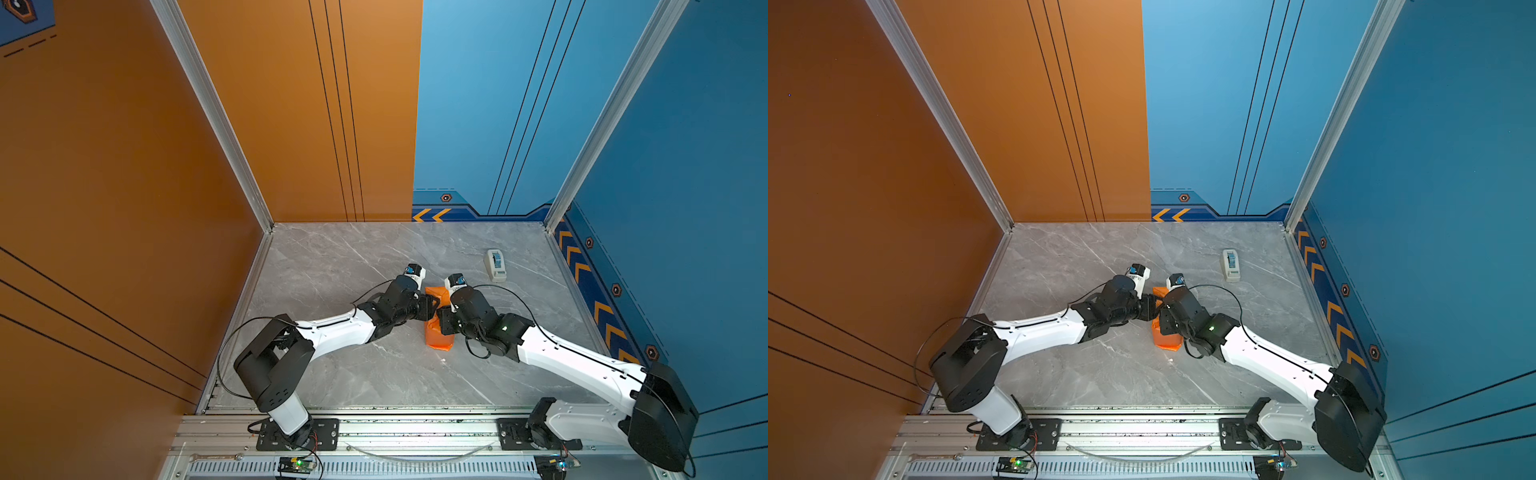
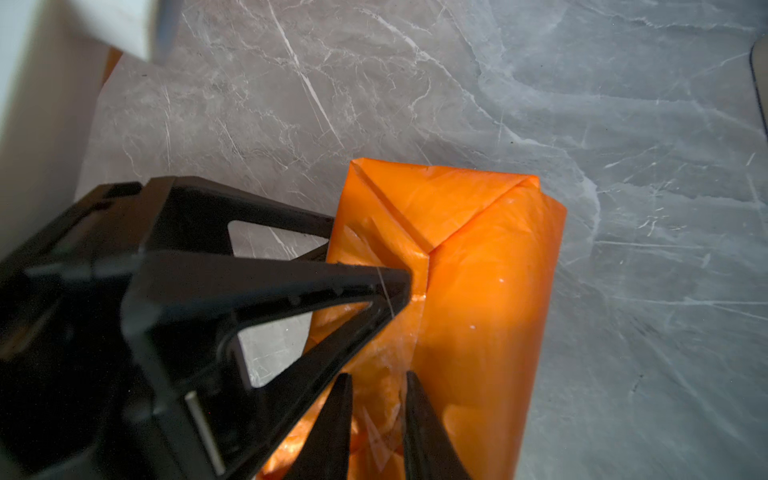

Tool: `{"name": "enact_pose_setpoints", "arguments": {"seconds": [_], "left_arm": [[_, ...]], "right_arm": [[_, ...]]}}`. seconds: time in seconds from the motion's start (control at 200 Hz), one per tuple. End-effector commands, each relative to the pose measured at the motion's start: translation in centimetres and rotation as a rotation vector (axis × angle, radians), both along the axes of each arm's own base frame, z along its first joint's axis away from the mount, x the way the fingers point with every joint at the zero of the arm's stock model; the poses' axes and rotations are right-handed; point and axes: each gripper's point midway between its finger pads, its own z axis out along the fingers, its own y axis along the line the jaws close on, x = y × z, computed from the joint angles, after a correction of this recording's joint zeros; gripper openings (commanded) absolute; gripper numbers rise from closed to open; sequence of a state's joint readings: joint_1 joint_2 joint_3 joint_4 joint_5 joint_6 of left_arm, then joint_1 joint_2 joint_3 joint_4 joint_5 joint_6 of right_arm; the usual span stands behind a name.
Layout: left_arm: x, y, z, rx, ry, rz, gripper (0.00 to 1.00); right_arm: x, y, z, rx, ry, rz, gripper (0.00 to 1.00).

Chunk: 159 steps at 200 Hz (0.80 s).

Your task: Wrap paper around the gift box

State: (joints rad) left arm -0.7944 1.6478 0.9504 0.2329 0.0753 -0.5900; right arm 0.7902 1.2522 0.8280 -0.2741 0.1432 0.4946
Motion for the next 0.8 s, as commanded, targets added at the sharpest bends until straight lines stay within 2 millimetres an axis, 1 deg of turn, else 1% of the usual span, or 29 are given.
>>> {"name": "enact_pose_setpoints", "arguments": {"seconds": [0.0, 0.095, 0.35, 0.421, 0.556, 0.566, 0.581, 0.791], "left_arm": [[-1.5, 2.7, -6.2, 0.200, 0.116, 0.015, 0.50], [-1.5, 2.7, -6.3, 0.204, 0.118, 0.013, 0.50], [-1.5, 2.7, -6.3, 0.203, 0.117, 0.014, 0.50], [-1.5, 2.6, -6.2, 0.203, 0.115, 0.012, 0.50], [-1.5, 2.7, -6.2, 0.204, 0.115, 0.012, 0.50], [-1.5, 2.7, -6.3, 0.204, 0.116, 0.013, 0.50], [-1.5, 2.7, -6.2, 0.204, 0.115, 0.012, 0.50], [-1.5, 2.7, -6.2, 0.202, 0.113, 0.012, 0.50]], "right_arm": [[-2.1, -4.5, -4.7, -0.286, 0.119, 0.002, 0.29], [-2.0, -4.5, -4.0, -0.292, 0.105, 0.011, 0.32], [-1.0, -2.5, -1.2, -0.139, 0.093, 0.038, 0.43], [-0.7, -2.3, -0.6, -0.100, 0.096, 0.031, 0.49], [-0.6, -1.7, 0.6, -0.023, 0.099, 0.036, 0.57], [-0.1, -2.3, 0.7, -0.015, 0.100, 0.013, 0.58], [0.1, -2.4, 0.8, -0.006, 0.098, 0.005, 0.59], [0.6, -2.6, 3.1, 0.114, 0.082, 0.002, 0.67]]}}
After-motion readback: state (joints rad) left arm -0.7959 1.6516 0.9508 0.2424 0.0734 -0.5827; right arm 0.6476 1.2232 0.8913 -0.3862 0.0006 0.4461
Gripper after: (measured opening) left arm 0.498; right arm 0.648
